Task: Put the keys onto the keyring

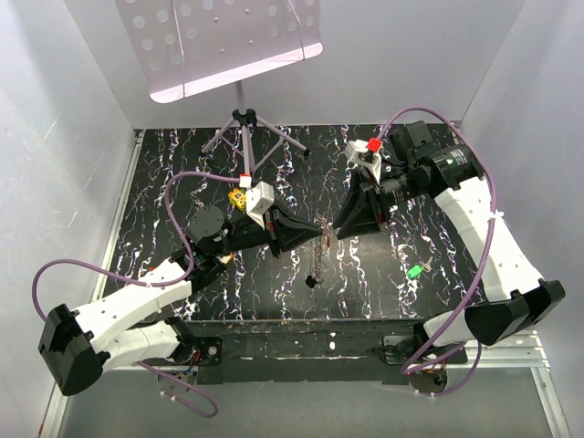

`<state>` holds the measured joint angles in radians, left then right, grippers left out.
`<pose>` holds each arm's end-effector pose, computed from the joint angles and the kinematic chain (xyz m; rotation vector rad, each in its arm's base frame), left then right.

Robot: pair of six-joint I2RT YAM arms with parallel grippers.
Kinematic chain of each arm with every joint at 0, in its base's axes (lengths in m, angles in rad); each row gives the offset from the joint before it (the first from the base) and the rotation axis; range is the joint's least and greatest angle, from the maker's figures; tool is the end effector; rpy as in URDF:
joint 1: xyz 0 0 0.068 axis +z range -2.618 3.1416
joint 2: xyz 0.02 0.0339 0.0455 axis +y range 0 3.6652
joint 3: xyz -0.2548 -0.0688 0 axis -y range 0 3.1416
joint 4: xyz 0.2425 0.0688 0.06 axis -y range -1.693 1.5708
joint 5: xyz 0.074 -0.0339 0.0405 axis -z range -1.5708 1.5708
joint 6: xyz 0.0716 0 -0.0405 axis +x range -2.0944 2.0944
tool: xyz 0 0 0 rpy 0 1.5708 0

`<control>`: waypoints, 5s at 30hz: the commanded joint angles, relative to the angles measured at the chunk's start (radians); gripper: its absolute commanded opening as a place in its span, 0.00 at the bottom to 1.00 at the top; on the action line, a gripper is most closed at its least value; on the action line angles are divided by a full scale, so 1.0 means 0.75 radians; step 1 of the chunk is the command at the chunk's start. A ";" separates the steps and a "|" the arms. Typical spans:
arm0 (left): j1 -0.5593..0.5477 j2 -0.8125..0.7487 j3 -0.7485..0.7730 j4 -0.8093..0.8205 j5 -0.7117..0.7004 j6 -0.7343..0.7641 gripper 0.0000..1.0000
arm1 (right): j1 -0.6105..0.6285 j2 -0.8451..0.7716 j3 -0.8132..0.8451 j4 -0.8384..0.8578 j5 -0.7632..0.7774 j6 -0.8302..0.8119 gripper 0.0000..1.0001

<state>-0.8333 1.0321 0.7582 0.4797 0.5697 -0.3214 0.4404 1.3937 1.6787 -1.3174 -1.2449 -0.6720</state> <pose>0.1533 -0.2261 0.3518 0.8705 1.2677 -1.3265 0.1888 0.1640 0.4069 -1.4621 1.5642 1.4302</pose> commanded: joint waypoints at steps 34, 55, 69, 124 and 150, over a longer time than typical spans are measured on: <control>0.003 -0.026 -0.021 0.107 -0.036 -0.044 0.00 | 0.028 0.050 0.012 0.063 -0.013 0.070 0.01; 0.003 -0.077 -0.054 0.156 -0.093 -0.040 0.00 | 0.028 -0.003 -0.099 0.194 0.018 0.192 0.01; 0.003 -0.065 -0.048 0.117 -0.056 -0.036 0.00 | 0.028 0.072 0.073 0.034 -0.011 0.055 0.43; 0.003 -0.112 -0.138 0.301 -0.169 -0.060 0.00 | 0.080 0.015 -0.158 0.255 -0.034 0.209 0.01; 0.003 -0.090 -0.170 0.277 -0.115 -0.046 0.00 | 0.075 0.038 0.087 0.012 0.048 -0.075 0.47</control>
<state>-0.8333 0.9974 0.6277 0.6704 0.4759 -0.3664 0.4995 1.4322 1.7157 -1.2510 -1.1854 -0.6395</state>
